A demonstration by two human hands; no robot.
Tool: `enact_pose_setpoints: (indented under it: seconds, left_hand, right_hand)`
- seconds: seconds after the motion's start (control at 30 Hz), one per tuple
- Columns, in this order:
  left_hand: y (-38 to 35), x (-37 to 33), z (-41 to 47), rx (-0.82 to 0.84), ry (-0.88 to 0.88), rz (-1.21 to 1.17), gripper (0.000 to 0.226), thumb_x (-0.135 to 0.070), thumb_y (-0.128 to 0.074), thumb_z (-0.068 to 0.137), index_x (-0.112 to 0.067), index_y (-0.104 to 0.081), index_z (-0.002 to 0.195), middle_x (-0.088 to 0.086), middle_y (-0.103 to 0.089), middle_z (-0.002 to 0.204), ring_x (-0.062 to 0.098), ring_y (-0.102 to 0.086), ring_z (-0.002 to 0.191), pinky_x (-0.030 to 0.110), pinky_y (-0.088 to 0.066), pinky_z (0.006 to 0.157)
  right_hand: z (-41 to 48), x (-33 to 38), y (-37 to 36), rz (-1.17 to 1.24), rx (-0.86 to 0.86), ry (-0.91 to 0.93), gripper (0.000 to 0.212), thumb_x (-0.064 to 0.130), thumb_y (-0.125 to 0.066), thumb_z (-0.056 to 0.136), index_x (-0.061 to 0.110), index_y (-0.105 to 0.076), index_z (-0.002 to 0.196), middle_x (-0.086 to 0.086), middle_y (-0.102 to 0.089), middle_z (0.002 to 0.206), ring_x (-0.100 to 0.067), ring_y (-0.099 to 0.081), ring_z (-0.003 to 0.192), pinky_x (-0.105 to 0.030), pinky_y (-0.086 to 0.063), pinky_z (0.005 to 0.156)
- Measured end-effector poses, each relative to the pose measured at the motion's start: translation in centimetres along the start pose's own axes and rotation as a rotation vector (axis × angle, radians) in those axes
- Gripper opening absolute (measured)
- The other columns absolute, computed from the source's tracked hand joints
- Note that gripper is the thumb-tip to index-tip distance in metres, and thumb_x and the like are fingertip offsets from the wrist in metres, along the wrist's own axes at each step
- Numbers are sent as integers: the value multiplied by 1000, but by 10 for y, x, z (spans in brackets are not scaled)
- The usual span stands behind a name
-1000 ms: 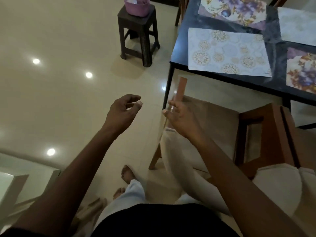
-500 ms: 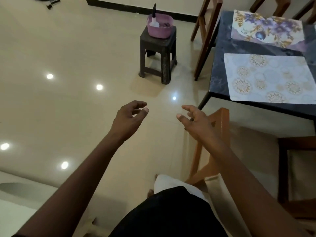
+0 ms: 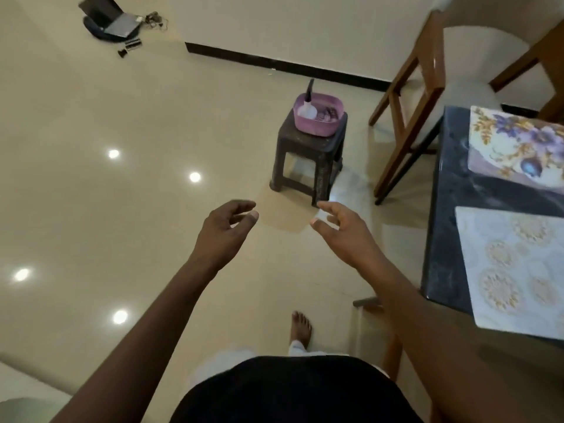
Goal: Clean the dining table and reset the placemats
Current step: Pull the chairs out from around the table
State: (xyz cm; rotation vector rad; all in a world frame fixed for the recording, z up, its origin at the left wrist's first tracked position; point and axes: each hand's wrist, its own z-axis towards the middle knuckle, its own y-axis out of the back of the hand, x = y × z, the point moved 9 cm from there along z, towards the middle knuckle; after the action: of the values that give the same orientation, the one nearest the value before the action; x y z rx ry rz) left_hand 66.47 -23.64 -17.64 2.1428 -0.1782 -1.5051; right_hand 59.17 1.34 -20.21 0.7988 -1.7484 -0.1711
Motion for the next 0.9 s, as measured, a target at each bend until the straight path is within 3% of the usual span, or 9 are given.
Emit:
enact_pose_setpoints:
  seconds: [0.1, 0.23, 0.43, 0.57, 0.9]
  left_hand:
    - [29, -6, 59, -49, 10, -38, 29, -39, -67, 101, -32, -72, 129, -19, -72, 126, 1, -67, 117, 28, -52, 96]
    - [72, -8, 148, -112, 28, -66, 29, -39, -68, 101, -33, -72, 128, -21, -72, 125, -2, -66, 116, 28, -51, 96]
    - [141, -11, 304, -100, 20, -96, 29, -37, -68, 101, -30, -72, 129, -20, -72, 126, -2, -67, 115, 24, -49, 93]
    - [185, -35, 407, -48, -15, -60, 28, -39, -67, 101, -32, -71, 128, -22, -71, 126, -5, -66, 115, 23, -49, 92]
    - [209, -96, 670, 94, -101, 30, 30, -37, -66, 102, -29, -71, 130, -17, -71, 128, -1, -66, 117, 17, -47, 86]
  right_hand:
    - [68, 44, -7, -7, 50, 19, 53, 43, -65, 100, 31, -52, 149, 5, -54, 153, -14, -51, 140, -42, -46, 113]
    - [164, 99, -25, -14, 117, 55, 54, 45, -65, 100, 30, -51, 150, 3, -55, 152, -16, -52, 138, -50, -47, 113]
    - [310, 180, -54, -13, 72, 67, 54, 44, -66, 99, 29, -52, 149, -7, -67, 136, -1, -65, 105, -37, -53, 100]
    - [395, 225, -67, 42, 56, 42, 56, 52, -67, 96, 34, -52, 148, 6, -56, 150, -12, -53, 137, -45, -51, 109]
    - [619, 285, -34, 104, -73, 12, 54, 48, -66, 98, 32, -51, 148, 10, -51, 155, -12, -52, 137, -45, -49, 112]
